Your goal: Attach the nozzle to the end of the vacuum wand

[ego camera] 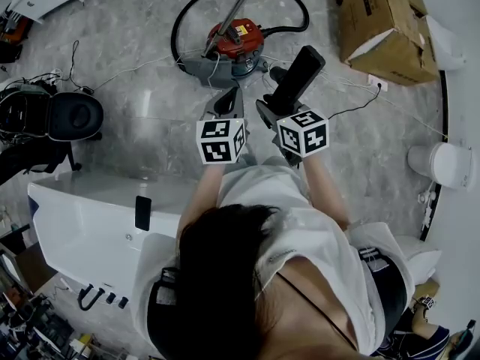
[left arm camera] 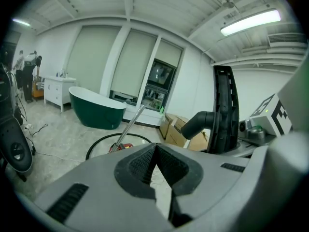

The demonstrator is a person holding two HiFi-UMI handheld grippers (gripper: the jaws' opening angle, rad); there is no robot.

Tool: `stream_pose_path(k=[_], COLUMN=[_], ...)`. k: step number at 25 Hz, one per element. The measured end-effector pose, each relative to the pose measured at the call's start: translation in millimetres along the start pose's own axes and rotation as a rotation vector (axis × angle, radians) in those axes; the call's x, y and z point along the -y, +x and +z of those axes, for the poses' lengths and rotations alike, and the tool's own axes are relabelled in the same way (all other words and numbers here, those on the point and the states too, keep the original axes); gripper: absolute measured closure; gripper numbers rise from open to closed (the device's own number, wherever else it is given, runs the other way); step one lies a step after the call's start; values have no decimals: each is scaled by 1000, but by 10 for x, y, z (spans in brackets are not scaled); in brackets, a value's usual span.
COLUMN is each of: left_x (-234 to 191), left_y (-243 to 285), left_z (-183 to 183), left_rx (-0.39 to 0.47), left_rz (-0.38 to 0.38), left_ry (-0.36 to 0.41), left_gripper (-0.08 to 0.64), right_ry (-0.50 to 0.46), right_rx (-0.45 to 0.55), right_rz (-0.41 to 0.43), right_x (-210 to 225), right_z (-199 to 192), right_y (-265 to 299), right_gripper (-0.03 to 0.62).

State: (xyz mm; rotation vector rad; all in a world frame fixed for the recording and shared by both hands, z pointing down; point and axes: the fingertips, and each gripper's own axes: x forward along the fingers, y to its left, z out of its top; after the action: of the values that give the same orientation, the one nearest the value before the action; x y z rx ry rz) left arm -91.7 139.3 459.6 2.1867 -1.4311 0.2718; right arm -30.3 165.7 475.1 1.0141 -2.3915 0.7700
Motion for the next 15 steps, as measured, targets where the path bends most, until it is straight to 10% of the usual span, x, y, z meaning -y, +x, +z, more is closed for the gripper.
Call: stream_pose_path(k=[15], left_x=[-66], left_y=[6], left_z=[14], left_rx=[-11], left_rz=[-31], left_ry=[31], left_gripper=[557], right_ry=[35], right_rx=[9], right_rz=[10], right_x=[-46], right_z=[17], right_y=[105], right_gripper=[492])
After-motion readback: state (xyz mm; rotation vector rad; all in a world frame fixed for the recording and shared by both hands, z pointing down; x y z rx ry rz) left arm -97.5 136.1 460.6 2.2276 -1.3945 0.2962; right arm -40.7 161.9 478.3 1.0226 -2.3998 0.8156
